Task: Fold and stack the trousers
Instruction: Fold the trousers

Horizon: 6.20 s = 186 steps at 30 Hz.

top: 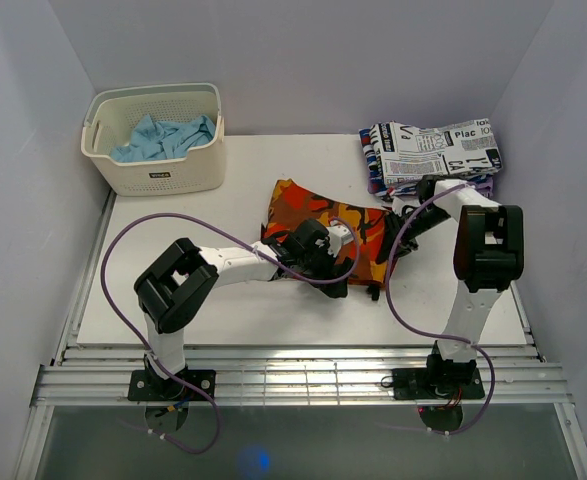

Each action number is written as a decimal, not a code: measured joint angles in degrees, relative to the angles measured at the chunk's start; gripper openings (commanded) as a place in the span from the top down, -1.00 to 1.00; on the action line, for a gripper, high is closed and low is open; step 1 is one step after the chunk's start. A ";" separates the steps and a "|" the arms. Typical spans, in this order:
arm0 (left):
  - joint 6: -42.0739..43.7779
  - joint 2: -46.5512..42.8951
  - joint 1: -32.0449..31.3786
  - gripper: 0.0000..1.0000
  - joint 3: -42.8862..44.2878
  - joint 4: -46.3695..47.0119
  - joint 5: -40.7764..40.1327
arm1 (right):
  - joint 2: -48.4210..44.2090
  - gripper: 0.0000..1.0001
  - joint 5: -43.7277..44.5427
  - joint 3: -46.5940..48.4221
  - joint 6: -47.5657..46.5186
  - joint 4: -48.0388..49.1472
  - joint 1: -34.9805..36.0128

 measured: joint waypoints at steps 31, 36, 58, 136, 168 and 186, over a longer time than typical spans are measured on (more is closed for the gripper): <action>-25.03 -17.11 31.67 -0.04 -15.39 16.22 36.81 | 4.00 0.84 18.69 -0.83 -3.19 5.05 2.05; -25.97 -5.97 29.18 0.01 -16.17 19.89 37.05 | 2.10 0.85 20.90 -2.16 -5.92 6.64 2.32; -14.12 -13.27 30.69 -0.29 -0.13 6.86 32.02 | -5.40 -0.21 31.93 5.81 -16.37 14.10 0.96; 66.86 -18.03 -2.12 -0.96 -21.35 15.76 -21.20 | 3.08 0.84 6.14 19.30 2.64 4.57 -4.87; 65.13 -11.76 -3.85 -0.96 -20.87 17.25 -27.43 | 3.10 0.84 7.45 19.23 -1.29 -2.51 -11.80; 62.03 -11.02 -3.85 -0.96 -18.78 14.25 -27.69 | -0.44 0.84 14.69 1.49 -1.86 4.39 -15.32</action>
